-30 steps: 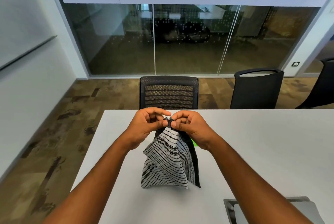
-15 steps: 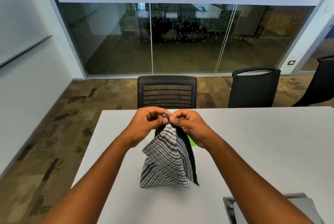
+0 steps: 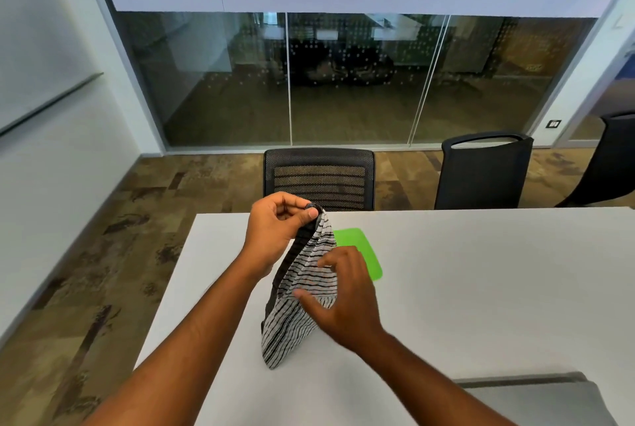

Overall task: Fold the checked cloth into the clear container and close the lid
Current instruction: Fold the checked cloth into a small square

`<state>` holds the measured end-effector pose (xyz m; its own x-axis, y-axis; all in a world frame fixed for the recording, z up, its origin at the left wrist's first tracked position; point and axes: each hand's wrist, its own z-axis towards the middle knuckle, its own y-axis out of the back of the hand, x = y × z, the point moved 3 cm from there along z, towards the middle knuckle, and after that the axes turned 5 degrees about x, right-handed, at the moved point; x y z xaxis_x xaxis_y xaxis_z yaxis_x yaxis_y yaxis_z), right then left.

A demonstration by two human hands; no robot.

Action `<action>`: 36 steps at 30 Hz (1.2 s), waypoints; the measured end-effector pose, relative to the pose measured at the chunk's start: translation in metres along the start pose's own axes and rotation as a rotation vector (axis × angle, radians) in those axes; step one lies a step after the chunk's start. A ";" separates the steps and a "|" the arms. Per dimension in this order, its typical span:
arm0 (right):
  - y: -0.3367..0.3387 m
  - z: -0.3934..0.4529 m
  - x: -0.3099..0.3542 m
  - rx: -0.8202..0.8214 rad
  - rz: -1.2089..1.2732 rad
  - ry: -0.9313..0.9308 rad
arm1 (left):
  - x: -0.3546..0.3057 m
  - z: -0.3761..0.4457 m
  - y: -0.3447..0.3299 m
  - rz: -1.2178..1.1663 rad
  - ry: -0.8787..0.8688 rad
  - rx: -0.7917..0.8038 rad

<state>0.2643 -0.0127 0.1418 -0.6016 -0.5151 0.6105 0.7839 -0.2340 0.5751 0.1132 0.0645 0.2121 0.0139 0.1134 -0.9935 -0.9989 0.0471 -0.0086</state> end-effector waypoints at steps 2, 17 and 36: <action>-0.011 -0.007 -0.001 0.041 -0.138 0.051 | -0.001 0.001 -0.003 0.005 -0.004 0.002; 0.015 0.010 -0.075 0.056 -0.554 -0.096 | -0.012 0.010 0.028 -0.015 -0.018 -0.137; 0.100 0.092 -0.073 -0.033 0.249 -0.105 | -0.011 0.018 0.073 0.162 -0.089 -0.189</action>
<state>0.3730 0.0773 0.2046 -0.4010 -0.4718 0.7852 0.9132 -0.1384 0.3833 0.0406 0.0851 0.2245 -0.1514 0.1911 -0.9698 -0.9790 -0.1645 0.1205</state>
